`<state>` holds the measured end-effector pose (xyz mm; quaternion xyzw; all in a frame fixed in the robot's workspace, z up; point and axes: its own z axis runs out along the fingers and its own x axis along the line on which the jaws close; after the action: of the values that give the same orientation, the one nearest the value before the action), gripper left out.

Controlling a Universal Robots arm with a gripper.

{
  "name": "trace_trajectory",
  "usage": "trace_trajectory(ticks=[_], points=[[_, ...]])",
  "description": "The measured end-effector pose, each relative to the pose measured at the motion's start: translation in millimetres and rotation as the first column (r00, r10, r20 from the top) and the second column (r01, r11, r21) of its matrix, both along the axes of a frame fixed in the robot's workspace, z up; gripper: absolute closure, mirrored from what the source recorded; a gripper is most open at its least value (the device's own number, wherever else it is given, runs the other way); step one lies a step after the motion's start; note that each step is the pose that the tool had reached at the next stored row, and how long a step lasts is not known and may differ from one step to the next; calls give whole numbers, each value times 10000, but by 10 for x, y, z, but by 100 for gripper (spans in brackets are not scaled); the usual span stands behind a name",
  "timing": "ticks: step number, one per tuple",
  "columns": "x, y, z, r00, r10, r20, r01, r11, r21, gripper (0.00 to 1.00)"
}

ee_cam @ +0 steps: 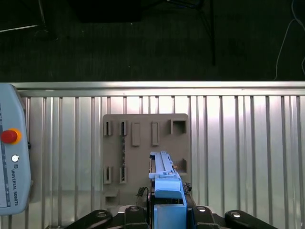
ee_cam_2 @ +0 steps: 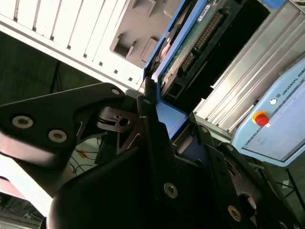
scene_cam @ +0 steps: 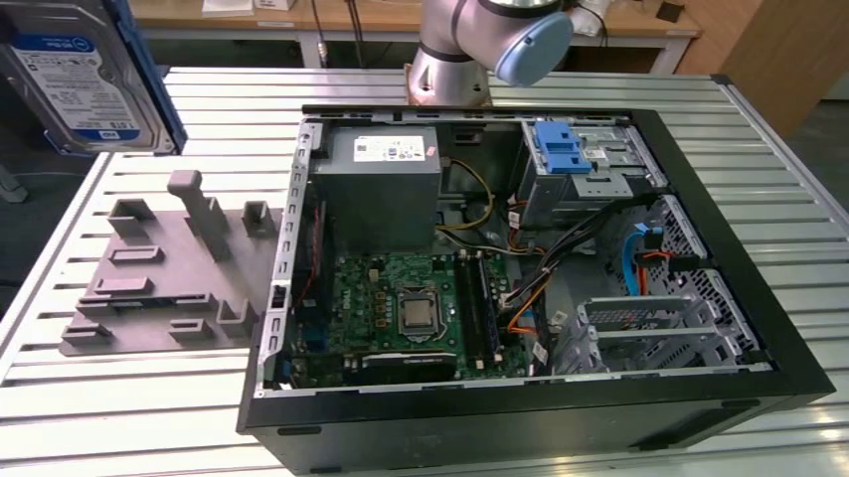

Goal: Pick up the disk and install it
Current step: 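Pick up the disk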

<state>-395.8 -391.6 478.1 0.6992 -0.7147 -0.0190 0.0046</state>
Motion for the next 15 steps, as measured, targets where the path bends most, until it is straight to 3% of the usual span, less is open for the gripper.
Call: trace_trajectory(ticks=[6, 15], points=[[2, -57, 0, 10000, 23, 1, -23, 10000, 1, 64], [105, -63, 0, 10000, 22, 1, -22, 10000, 1, 64]])
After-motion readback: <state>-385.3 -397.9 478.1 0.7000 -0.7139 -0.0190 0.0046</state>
